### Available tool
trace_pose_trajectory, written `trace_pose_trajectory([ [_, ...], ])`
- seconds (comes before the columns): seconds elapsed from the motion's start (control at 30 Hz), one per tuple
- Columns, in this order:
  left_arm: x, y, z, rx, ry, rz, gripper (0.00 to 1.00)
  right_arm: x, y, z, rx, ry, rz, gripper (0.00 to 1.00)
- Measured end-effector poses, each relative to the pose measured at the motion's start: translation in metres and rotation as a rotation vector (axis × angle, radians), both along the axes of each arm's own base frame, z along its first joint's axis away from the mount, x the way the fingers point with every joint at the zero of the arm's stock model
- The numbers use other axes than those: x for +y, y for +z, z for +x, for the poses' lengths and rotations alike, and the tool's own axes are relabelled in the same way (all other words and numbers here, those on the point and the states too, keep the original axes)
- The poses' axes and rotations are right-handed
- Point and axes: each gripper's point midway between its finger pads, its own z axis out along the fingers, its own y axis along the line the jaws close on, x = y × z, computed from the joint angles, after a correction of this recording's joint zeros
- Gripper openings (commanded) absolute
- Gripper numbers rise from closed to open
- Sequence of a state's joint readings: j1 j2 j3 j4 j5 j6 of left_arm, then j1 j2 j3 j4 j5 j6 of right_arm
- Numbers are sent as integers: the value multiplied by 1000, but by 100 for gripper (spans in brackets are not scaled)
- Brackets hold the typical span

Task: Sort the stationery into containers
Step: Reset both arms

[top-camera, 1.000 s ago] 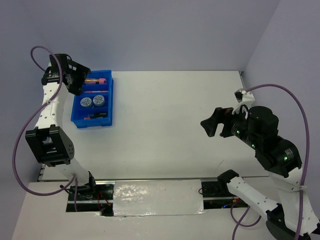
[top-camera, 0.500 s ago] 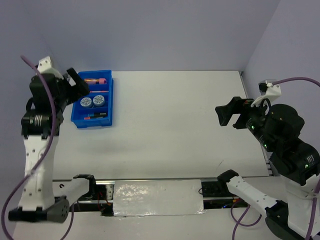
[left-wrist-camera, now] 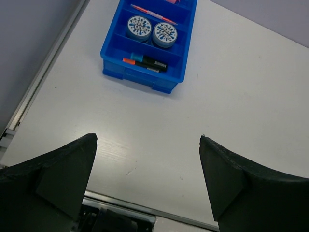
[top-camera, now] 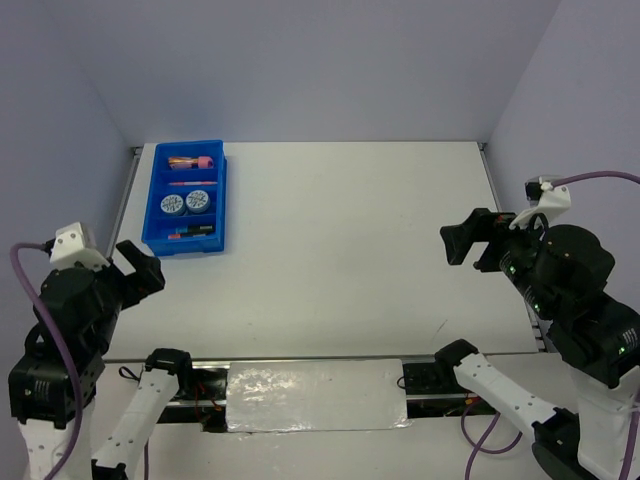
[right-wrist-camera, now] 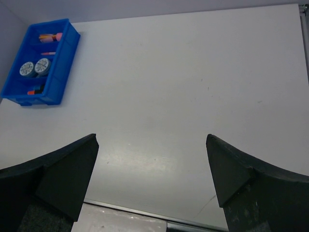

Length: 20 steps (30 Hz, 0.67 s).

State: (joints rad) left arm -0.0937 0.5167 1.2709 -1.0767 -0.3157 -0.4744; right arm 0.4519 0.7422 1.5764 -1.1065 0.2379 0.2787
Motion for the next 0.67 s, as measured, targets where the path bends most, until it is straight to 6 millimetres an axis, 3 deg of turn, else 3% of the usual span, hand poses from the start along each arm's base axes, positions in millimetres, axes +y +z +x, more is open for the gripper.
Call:
trace_pose_trajectory([
  [0.17,4,-4,-23,31,2,13,99,-5,-26,-9,54,-4,-26,100],
  [0.33,4,-1,-31,40,-11,18,99,-7,-29,-11,63,-14,-26,100],
  [0.67,10,1,-21,75,8,54,99,-11,-25,-19,38,-28,16,100],
])
